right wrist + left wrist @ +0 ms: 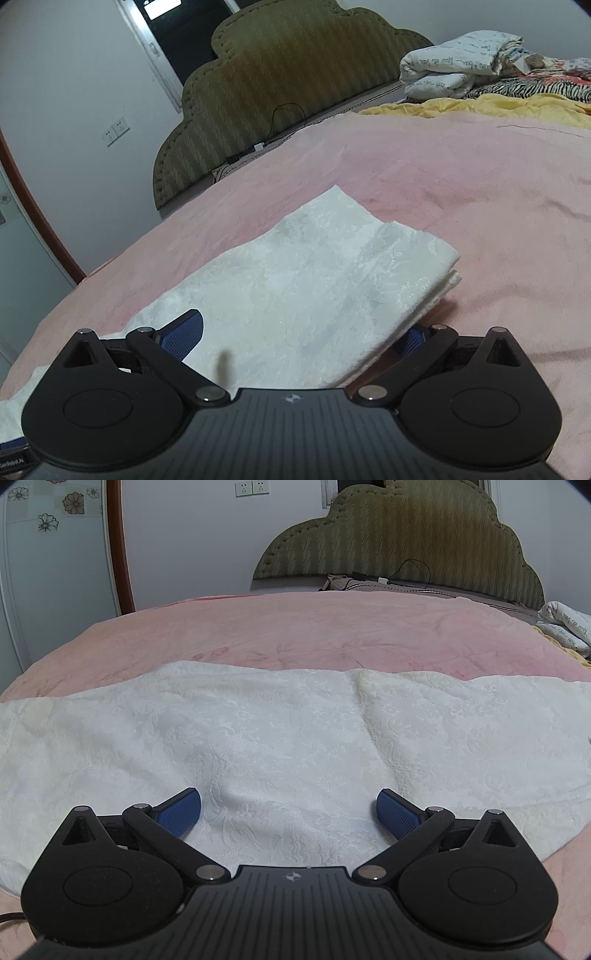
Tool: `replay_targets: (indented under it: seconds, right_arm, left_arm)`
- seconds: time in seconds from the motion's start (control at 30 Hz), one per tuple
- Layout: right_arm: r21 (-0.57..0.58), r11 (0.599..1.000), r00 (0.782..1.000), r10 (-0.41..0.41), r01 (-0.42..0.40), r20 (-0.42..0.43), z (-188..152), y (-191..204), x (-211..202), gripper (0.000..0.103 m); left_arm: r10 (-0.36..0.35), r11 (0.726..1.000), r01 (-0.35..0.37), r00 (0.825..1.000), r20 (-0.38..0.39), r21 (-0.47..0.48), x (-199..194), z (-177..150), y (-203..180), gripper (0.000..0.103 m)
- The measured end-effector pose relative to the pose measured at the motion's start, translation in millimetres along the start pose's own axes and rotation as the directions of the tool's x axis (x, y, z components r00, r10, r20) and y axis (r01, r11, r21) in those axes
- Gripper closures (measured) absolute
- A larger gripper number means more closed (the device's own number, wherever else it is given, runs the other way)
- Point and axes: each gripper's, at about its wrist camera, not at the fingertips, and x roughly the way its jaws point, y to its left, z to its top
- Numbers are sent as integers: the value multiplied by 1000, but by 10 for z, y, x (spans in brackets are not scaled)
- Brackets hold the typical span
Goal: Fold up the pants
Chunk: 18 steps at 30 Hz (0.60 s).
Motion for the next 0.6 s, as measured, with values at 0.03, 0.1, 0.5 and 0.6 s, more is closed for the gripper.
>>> replay_targets:
  seconds: [0.03, 0.1, 0.5, 0.6]
  right_arm:
    - [-3, 1000, 1000, -11, 11, 2, -5, 20, 1, 0]
    - [-7, 999, 999, -37, 37, 7, -15, 61, 10, 0]
    - [-144, 975, 984, -173, 168, -27, -42, 305, 154, 0]
    - [-161, 971, 982, -186, 179, -32, -41, 325, 170, 0]
  left_arm:
    - [0, 1000, 0, 1000, 0, 0, 1, 2, -1, 0]
    - [1, 1000, -1, 1000, -1, 1, 0, 0, -2, 0]
    - [0, 1000, 0, 1000, -1, 0, 2, 3, 4, 0]
    - [0, 1000, 0, 1000, -2, 0, 1, 2, 5, 0]
